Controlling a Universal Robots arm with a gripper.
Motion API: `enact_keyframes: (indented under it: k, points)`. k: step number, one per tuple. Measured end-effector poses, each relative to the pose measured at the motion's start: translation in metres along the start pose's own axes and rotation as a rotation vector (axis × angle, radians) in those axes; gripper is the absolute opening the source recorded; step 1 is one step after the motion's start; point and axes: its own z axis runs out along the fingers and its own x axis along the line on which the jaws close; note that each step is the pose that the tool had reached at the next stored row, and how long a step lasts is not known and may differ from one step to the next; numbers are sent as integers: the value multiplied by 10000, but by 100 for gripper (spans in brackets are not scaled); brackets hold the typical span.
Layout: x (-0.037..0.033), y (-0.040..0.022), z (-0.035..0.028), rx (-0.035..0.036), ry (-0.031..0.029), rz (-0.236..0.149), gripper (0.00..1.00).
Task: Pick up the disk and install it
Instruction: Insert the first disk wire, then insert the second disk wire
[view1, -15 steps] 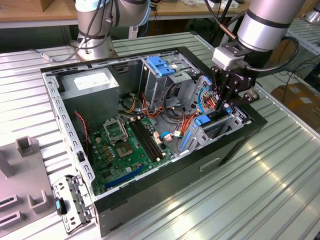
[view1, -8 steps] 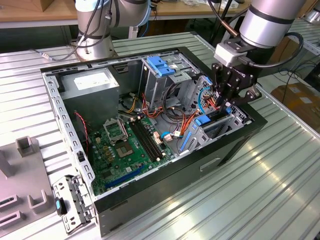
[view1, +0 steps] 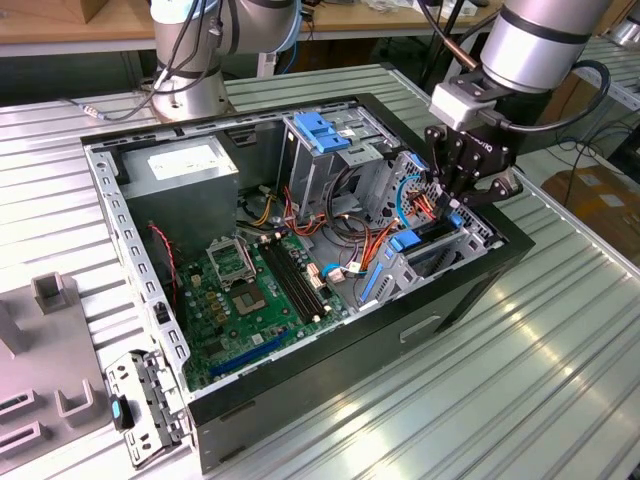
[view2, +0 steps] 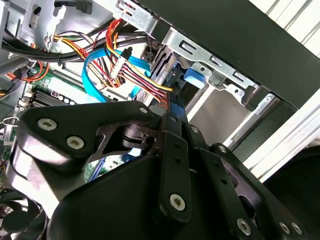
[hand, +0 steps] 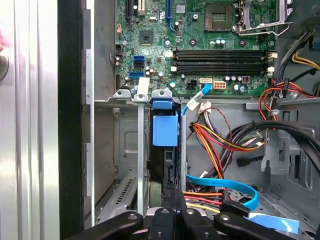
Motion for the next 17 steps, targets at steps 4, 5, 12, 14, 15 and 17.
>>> enact_keyframes:
  k: [4, 5, 12, 14, 15, 17]
  points:
    - [0, 0, 0, 0, -2, 0, 11]
    - [0, 0, 0, 0, -2, 0, 11]
    - [2, 74, -2, -1, -5, -2, 11]
    - [3, 112, -11, -1, -4, -2, 11]
    - [2, 114, -31, 0, -7, -3, 11]
    - [6, 113, -96, -14, -7, -3, 11]
